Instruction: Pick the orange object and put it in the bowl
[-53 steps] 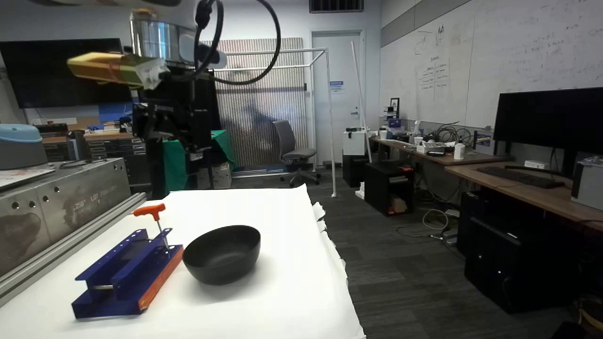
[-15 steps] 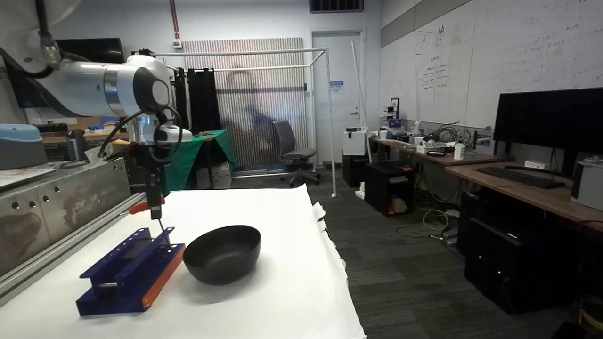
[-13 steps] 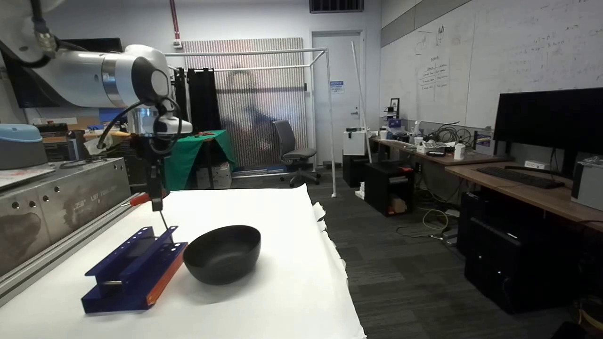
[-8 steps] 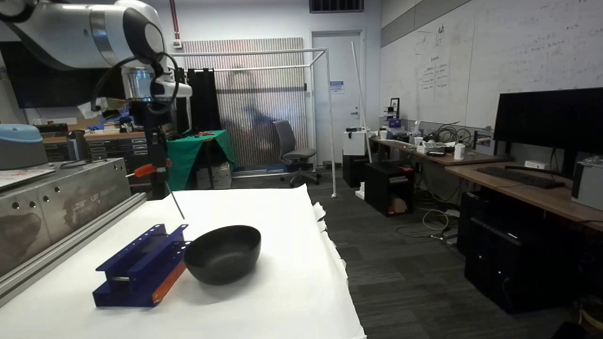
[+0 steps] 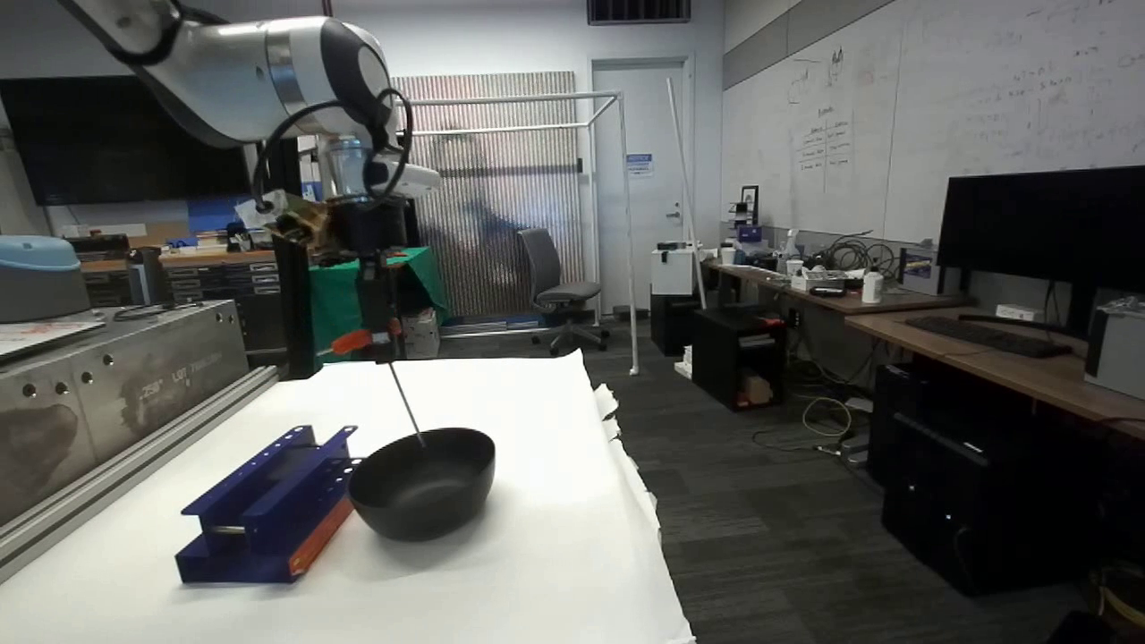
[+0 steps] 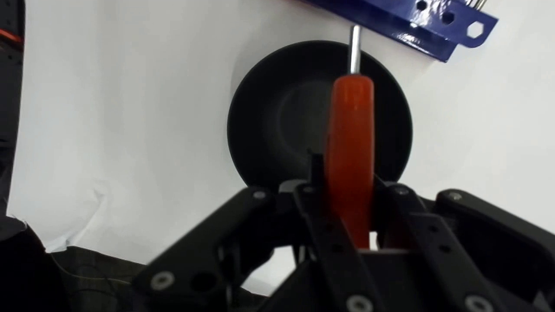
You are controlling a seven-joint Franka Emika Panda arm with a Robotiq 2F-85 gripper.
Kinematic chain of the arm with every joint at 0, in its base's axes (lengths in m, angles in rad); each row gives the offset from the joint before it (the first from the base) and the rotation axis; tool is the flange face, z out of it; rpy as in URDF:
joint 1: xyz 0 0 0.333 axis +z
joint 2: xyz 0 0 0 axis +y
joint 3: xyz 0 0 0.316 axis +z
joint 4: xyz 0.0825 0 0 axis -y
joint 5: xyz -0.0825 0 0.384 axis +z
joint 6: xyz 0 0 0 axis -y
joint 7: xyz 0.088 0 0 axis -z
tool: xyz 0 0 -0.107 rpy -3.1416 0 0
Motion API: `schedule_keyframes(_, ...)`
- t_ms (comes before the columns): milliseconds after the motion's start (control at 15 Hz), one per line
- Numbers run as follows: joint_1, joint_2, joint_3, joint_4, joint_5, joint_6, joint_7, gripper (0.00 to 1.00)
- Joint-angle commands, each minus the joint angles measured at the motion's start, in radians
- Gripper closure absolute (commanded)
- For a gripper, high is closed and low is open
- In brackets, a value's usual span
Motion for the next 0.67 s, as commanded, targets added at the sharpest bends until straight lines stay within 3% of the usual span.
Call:
schedule_keyframes(0,-0.037,0.131,0.002,0.115,0.044,-0.06,-0.04,0.9)
schedule_keyframes(267,-0.055,0.238,0.001,0.186,0.085,-0.057,-0.079,0.88)
schedule_keyframes(333,-0.056,0.257,0.0,0.204,0.09,-0.064,-0.083,0.57)
schedule_keyframes(400,-0.056,0.271,0.0,0.219,0.098,-0.068,-0.085,0.56)
schedule_keyframes(600,-0.057,0.305,-0.001,0.264,0.116,-0.083,-0.095,0.34)
